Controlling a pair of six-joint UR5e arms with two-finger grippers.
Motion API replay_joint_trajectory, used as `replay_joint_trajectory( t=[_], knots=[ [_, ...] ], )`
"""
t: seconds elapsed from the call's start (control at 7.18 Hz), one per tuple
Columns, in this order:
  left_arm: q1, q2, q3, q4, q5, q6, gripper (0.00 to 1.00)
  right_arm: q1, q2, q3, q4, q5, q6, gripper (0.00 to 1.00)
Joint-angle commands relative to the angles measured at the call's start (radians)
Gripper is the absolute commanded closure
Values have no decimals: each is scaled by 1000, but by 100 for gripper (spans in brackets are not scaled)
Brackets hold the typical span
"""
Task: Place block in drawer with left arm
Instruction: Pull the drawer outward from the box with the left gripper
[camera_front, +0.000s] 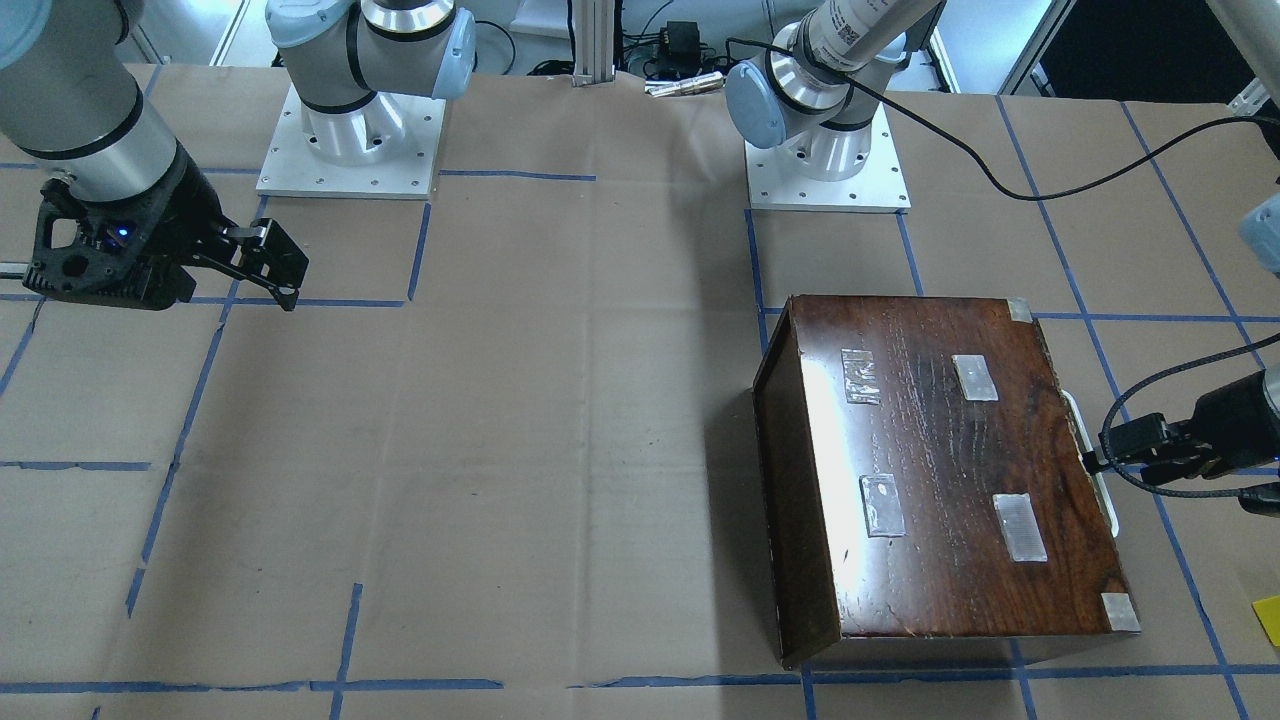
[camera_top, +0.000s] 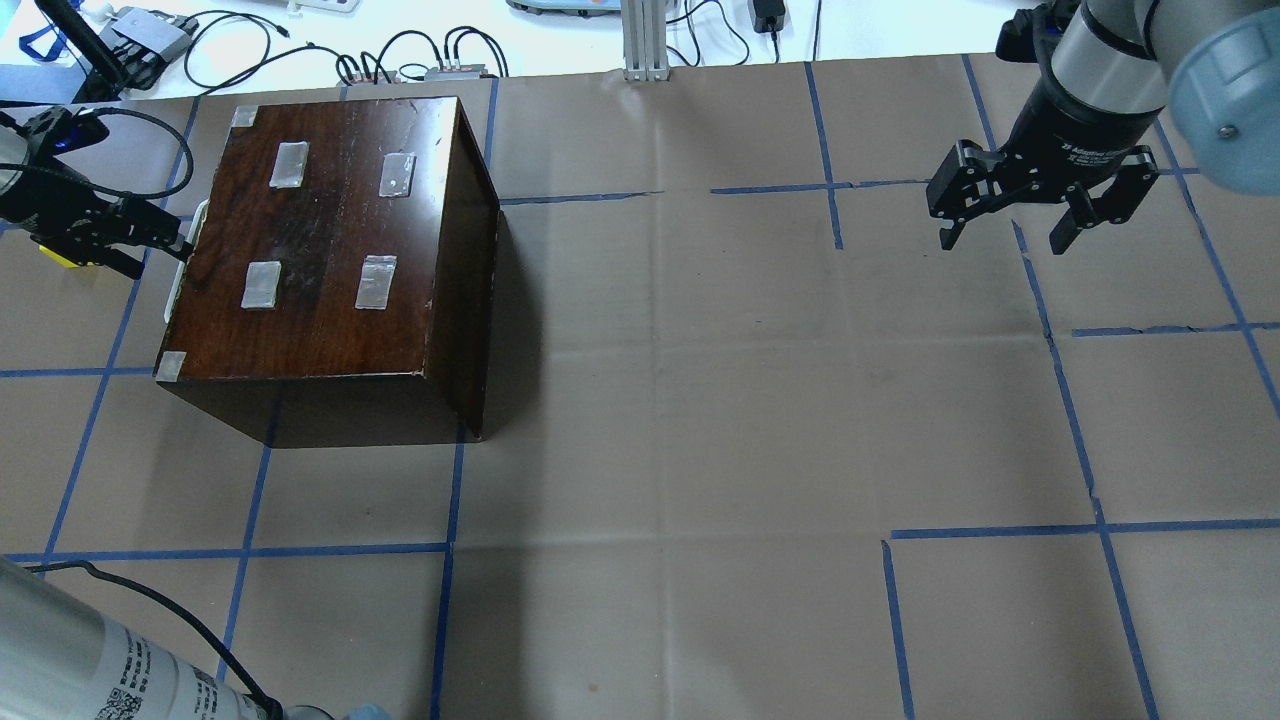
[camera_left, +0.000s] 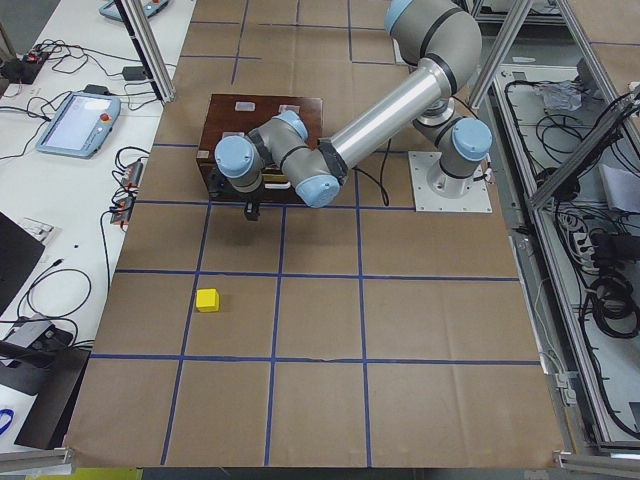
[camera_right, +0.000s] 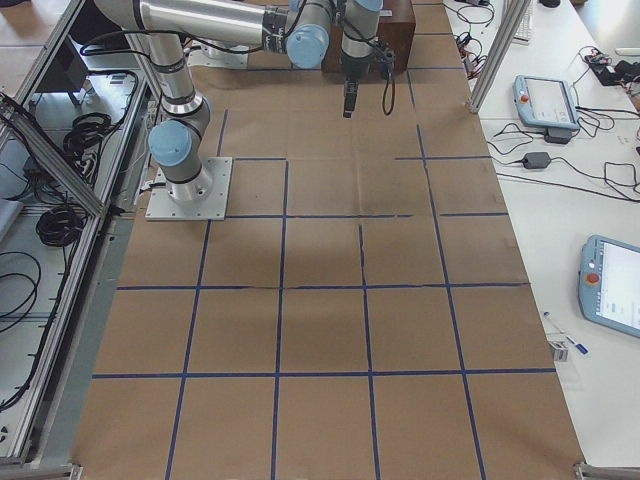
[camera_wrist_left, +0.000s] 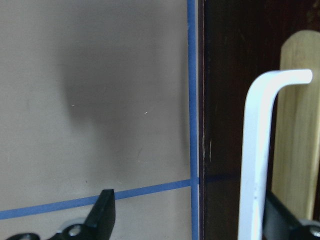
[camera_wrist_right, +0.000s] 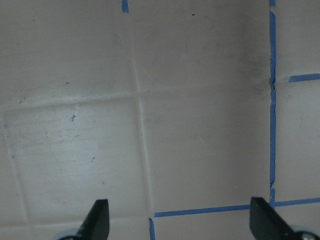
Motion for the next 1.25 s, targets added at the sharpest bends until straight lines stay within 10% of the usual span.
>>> replay_joint_trajectory(
  t=[0.0,1.11],
  knots=[
    [0,-1,-5,28,29,0,2,0,0,0,0,0,0,0],
    [39,-3,10,56,76,6,2,0,0,0,0,0,0,0]
  ],
)
